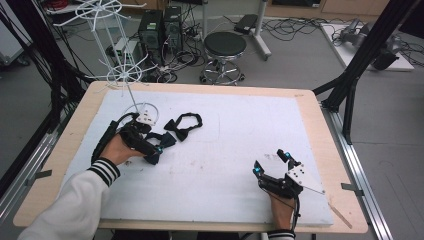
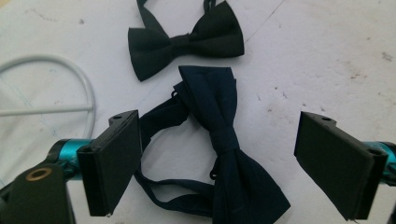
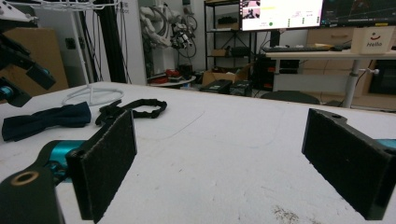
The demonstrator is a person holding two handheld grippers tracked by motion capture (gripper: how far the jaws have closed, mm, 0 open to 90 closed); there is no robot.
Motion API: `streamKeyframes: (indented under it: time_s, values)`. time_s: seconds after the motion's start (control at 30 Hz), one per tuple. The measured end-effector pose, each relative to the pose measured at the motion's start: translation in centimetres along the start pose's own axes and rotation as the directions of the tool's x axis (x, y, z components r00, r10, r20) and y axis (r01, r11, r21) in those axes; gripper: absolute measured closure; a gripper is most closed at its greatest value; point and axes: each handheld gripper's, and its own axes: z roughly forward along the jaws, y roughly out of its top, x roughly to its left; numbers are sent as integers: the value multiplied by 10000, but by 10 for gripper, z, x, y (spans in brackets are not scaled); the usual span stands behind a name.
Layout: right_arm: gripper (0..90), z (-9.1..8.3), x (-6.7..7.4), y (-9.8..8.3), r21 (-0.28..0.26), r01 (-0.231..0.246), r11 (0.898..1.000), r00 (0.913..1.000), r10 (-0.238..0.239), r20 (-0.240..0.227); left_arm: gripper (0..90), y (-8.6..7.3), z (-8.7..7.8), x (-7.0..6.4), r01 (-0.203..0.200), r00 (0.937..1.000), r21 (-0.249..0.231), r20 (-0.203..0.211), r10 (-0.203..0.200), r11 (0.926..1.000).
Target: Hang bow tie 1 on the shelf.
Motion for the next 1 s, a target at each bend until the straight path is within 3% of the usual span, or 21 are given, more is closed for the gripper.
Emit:
streamKeyframes:
  time_s: [0.37,0.5,0.87,1.0]
  values:
    - [94,0,0,0,-5,-4,10000,10000,4,-7,249,1,15,3,270,9996,997,11,-273,9947]
    - [94,0,0,0,12,-35,10000,10000,35,2,279,2,22,0,187,9998,1371,-62,-180,9904]
    - [94,0,0,0,-3,1,10000,10000,-1,-7,428,3,32,-1,369,9993,1666,29,-379,9853]
    - [94,0,0,0,-3,2,10000,10000,-2,-3,519,3,32,-2,297,9992,1900,201,-342,9813]
